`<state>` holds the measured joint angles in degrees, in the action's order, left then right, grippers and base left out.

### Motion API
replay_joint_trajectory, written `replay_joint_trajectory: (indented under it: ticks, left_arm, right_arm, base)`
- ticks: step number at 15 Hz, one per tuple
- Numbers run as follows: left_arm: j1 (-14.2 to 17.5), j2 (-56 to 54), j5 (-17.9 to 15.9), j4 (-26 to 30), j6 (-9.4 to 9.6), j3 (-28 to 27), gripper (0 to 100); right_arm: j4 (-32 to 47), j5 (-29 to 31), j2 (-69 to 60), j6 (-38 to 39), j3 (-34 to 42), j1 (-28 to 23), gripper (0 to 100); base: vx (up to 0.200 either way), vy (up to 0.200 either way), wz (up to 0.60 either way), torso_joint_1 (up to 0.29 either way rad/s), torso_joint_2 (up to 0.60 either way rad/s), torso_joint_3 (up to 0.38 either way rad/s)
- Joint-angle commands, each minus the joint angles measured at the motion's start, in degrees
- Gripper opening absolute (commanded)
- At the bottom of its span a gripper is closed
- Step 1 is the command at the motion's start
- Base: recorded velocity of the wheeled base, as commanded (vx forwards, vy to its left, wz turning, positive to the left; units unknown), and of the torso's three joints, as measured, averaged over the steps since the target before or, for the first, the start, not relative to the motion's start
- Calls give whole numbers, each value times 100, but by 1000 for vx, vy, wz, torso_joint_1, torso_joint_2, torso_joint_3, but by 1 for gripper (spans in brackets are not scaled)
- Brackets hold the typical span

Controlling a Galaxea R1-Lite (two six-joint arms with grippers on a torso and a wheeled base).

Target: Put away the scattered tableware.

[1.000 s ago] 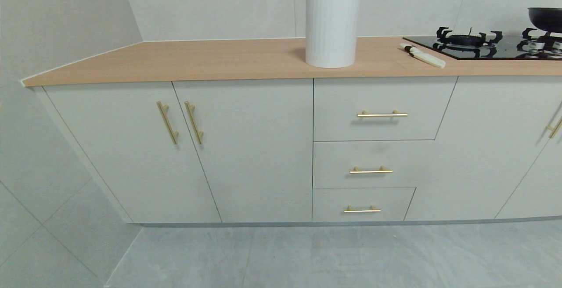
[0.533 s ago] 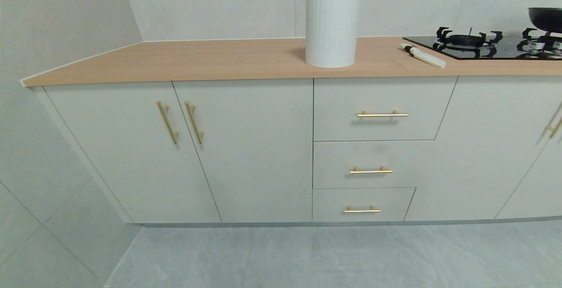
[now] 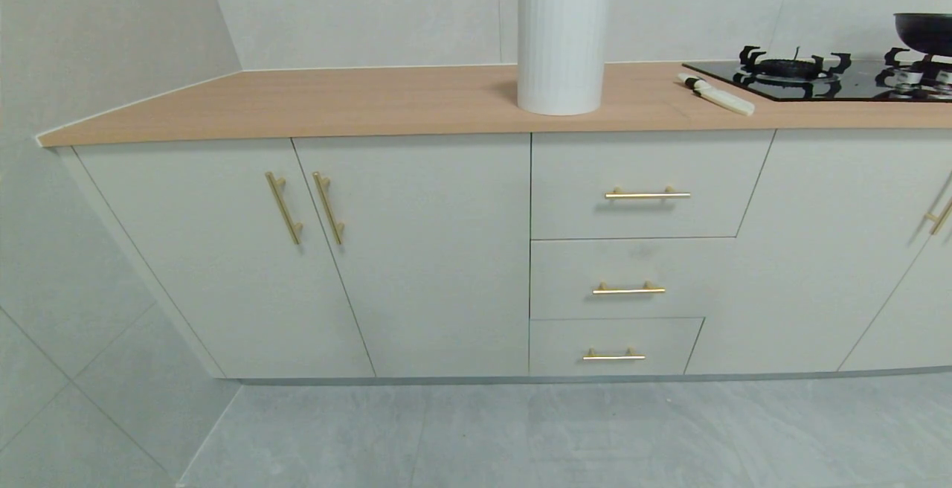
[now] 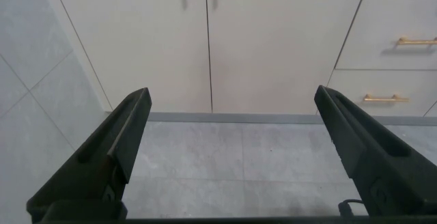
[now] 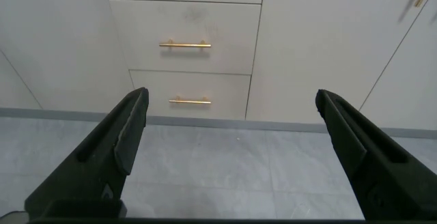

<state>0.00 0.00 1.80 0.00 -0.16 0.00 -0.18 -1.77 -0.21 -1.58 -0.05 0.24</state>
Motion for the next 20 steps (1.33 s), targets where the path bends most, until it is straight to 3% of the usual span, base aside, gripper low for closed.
replay_joint_trajectory:
  ticks: [1, 12, 20]
  left_arm:
    - [0, 0, 4, 0, -2, 0, 100]
    - [0, 0, 4, 9, -2, 0, 100]
    - [0, 0, 4, 9, -11, 0, 100]
  right_arm:
    - [18, 10, 21, 27, 5, 2, 100]
    - [27, -96, 21, 44, 5, 2, 100]
    - [18, -96, 21, 44, 5, 2, 100]
  base:
    - [0, 0, 0, 0, 0, 0]
    - [0, 0, 0, 0, 0, 0]
    - [200, 0, 0, 1, 2, 4]
